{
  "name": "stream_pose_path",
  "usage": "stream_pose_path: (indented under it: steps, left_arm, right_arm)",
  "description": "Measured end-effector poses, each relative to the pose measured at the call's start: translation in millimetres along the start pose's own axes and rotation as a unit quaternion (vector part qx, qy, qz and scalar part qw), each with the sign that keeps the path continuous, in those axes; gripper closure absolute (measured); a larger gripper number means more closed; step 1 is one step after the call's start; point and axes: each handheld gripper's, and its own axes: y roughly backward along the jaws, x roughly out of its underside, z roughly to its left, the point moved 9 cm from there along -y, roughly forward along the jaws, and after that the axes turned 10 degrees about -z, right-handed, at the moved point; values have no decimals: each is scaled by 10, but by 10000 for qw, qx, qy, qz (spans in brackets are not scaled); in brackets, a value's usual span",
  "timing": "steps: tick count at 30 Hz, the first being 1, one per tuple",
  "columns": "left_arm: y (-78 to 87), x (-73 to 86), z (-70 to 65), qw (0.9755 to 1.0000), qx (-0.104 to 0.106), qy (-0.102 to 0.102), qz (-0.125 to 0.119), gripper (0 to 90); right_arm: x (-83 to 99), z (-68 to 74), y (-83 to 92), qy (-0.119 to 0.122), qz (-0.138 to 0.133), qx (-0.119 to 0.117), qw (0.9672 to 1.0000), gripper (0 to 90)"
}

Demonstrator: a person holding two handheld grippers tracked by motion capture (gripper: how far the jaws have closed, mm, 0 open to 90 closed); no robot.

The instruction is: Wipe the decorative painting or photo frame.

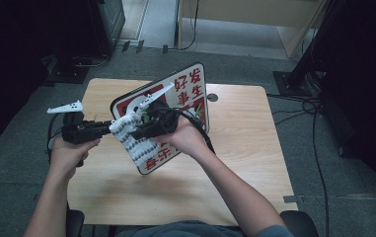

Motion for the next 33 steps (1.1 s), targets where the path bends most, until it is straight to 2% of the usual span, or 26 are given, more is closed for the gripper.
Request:
stream_pose_path:
  steps: [5,33]
  left_arm:
    - [0,2,-8,10000,27,24,8,741]
    - [9,4,-14,10000,61,45,-1,727]
  right_arm:
    - [56,-10,-22,-21,-5,-17,10000,760]
    - [340,-48,-123,-98,56,-44,9999,757]
